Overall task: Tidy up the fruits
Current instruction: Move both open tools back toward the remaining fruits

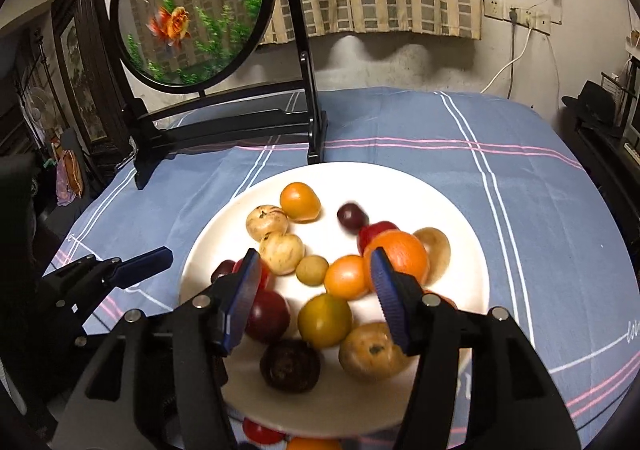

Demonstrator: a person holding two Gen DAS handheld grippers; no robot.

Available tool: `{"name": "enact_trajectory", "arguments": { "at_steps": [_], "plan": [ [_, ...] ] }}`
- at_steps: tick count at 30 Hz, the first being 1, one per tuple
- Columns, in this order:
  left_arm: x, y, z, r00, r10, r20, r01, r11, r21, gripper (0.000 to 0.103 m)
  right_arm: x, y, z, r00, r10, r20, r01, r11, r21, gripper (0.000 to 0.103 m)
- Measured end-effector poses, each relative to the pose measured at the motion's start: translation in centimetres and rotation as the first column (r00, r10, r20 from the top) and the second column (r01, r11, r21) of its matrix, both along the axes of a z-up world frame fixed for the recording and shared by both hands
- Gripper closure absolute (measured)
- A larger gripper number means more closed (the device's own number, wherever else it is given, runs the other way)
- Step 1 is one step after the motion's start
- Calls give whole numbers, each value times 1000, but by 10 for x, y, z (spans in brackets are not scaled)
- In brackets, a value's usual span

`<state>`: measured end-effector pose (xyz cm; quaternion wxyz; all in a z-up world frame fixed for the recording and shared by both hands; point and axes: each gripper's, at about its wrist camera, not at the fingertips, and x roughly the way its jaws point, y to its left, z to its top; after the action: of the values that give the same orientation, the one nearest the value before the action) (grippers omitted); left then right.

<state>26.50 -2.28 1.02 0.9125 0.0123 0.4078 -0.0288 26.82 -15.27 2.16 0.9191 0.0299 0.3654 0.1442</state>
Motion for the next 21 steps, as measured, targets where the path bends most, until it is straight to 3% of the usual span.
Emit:
{"name": "enact_trajectory", "arguments": {
  "at_steps": [13,21],
  "plan": [
    [-62,-8,16,999,-29,26,29,1000,3,26,-66,-43,1,998,-57,-23,58,994,94,45],
    [-100,4,4,999,-32,4,32,999,-23,24,-102,-73,-22,992,-105,-68,115,978,171,45]
  ]
}}
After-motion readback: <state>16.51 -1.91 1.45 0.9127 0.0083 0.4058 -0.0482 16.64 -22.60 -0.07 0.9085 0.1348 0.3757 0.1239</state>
